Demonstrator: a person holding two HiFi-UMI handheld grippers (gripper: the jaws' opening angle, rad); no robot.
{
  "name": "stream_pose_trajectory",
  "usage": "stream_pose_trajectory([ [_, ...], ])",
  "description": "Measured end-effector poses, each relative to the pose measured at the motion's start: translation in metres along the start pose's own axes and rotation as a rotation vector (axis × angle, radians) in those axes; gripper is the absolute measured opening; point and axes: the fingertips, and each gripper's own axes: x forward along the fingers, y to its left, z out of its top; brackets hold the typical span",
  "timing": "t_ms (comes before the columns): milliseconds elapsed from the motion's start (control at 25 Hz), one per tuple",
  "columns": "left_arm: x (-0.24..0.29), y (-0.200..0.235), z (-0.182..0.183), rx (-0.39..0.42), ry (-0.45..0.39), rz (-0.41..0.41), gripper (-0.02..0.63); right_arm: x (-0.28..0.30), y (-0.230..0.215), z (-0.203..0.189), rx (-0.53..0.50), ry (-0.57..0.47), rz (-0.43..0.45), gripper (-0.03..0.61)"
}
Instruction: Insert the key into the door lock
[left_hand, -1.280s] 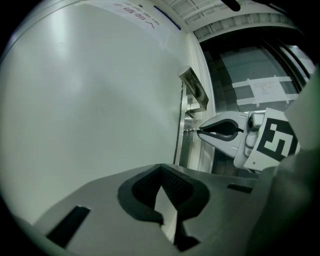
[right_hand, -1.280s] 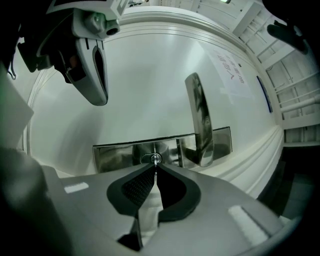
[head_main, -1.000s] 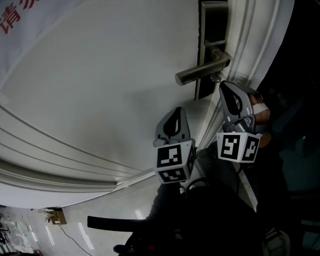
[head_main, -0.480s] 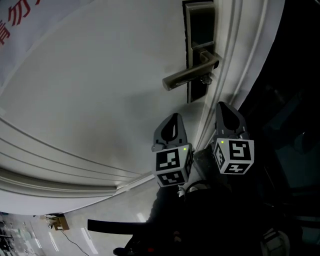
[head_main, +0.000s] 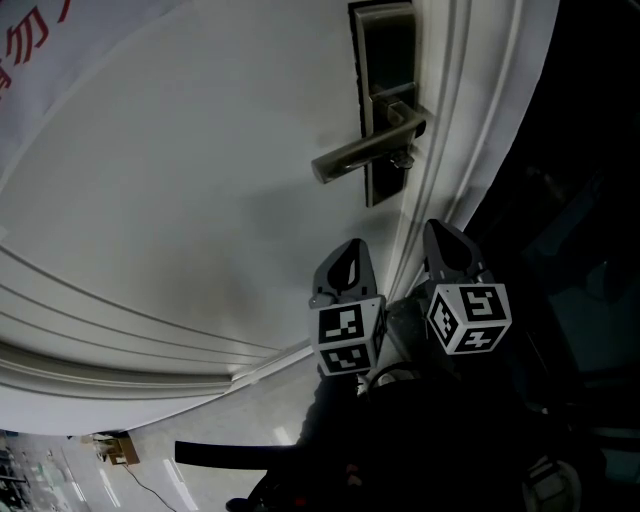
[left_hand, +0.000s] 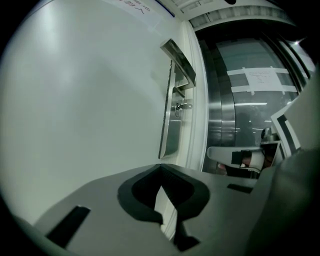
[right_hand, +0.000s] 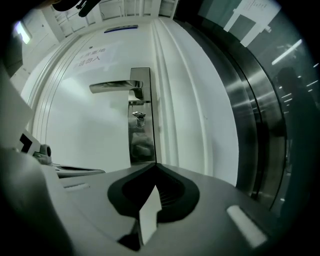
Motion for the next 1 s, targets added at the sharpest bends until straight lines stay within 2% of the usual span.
stream_pose_trajectory([
  [1000,-0.0006,-0.0055,-0.0092,0.003,0.019,0.015,0.002,-0.0054,0.0052,0.0034,-0.049,-0.01,0.037,0.0],
])
